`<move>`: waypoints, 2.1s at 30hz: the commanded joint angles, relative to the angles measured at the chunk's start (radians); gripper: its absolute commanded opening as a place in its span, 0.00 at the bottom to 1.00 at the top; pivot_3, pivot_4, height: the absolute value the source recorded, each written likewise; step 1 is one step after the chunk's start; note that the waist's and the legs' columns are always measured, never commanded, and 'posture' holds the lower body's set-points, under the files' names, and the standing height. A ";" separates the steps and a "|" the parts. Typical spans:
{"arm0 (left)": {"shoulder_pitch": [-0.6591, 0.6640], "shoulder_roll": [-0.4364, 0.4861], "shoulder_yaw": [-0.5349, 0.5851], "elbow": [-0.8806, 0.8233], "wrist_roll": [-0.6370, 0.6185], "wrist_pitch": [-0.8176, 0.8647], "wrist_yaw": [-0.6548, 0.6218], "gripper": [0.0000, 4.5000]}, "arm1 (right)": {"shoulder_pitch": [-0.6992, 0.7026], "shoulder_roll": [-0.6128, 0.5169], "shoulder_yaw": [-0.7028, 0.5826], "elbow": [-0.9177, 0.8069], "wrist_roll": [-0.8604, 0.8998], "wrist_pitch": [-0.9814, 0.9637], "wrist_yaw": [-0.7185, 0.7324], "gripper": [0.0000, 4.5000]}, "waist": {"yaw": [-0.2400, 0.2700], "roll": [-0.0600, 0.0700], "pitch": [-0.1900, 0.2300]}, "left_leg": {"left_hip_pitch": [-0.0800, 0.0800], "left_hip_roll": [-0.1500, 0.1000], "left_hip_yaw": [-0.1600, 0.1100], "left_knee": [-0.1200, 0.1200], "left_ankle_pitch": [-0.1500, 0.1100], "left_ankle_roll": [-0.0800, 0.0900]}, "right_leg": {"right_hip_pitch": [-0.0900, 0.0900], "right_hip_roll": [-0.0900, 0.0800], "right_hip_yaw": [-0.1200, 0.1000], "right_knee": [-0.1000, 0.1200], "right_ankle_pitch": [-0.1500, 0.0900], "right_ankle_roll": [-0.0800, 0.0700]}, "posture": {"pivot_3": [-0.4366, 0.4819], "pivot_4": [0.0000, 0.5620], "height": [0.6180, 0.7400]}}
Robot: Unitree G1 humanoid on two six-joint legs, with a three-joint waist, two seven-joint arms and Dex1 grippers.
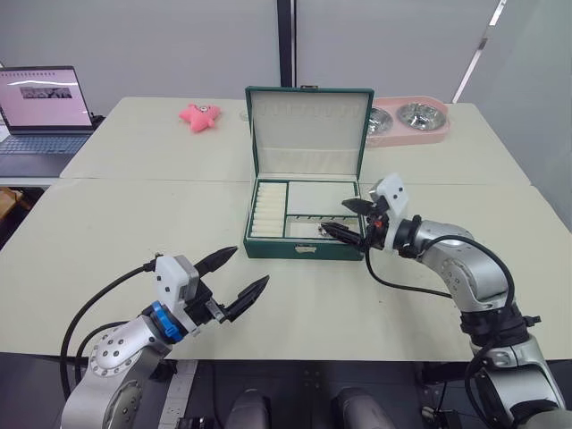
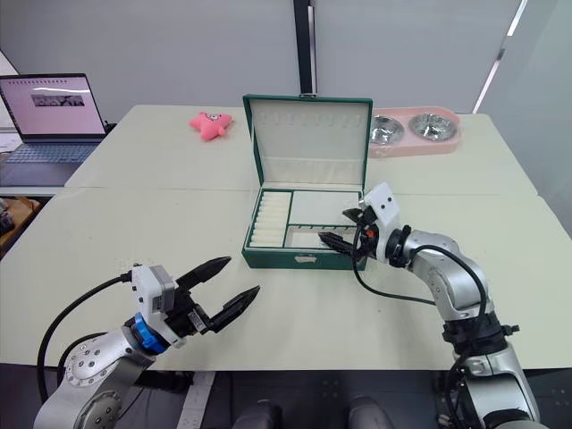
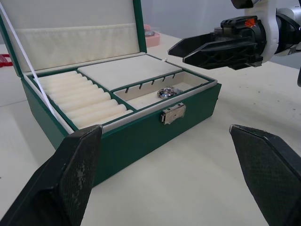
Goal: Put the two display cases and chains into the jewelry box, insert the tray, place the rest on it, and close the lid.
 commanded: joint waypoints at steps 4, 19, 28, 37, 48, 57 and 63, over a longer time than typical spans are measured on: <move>-0.029 0.010 0.044 -0.024 -0.057 0.055 0.031 1.00 | 0.055 -0.061 -0.130 -0.008 0.039 -0.086 0.056 0.99 | 0.002 0.000 0.000 | 0.000 0.000 0.000 0.000 0.000 0.000 | 0.000 0.000 0.000 -0.001 0.000 0.000 | 0.48 0.27 1.00; -0.109 0.176 0.272 0.336 0.006 0.007 -0.048 1.00 | 0.350 -0.268 -0.411 0.289 -0.004 -0.449 0.194 0.99 | 0.000 -0.001 0.001 | 0.001 0.000 0.001 0.000 0.000 0.000 | 0.001 0.001 0.000 -0.001 0.000 0.000 | 0.48 0.27 1.00; -0.158 0.205 0.349 0.585 0.073 -0.090 -0.047 1.00 | 0.416 -0.292 -0.498 0.414 -0.015 -0.547 0.163 0.99 | -0.001 0.000 0.001 | 0.001 0.000 0.001 0.000 0.000 0.000 | 0.001 0.001 0.001 -0.001 0.000 0.000 | 0.48 0.27 1.00; -0.177 0.196 0.356 0.668 0.106 -0.144 -0.029 1.00 | 0.405 -0.290 -0.502 0.482 -0.027 -0.598 0.140 0.99 | -0.001 0.000 0.001 | 0.001 0.000 0.002 0.000 0.000 0.000 | 0.001 0.000 0.001 -0.001 0.000 0.000 | 0.48 0.27 1.00; -0.199 0.177 0.339 0.647 0.092 -0.120 -0.012 1.00 | 0.399 -0.275 -0.467 0.435 -0.023 -0.574 0.132 0.99 | -0.001 0.000 0.001 | 0.001 0.000 0.002 0.000 0.000 0.000 | 0.001 0.000 0.001 0.000 0.000 0.000 | 0.48 0.27 1.00; -0.365 0.137 0.217 0.659 0.117 -0.007 0.014 0.71 | 0.268 -0.185 -0.332 0.343 -0.045 -0.486 0.096 0.70 | 0.000 0.000 0.001 | 0.001 0.000 0.000 0.000 0.000 0.000 | 0.001 0.000 0.000 0.001 0.000 0.000 | 0.48 0.27 1.00; -0.511 0.061 0.103 0.745 0.176 -0.001 0.031 0.27 | 0.132 -0.098 -0.213 0.369 -0.102 -0.455 0.056 0.30 | 0.000 0.000 0.001 | 0.001 0.000 0.001 0.001 0.000 0.000 | 0.001 0.000 0.000 0.001 0.000 0.000 | 0.48 0.27 1.00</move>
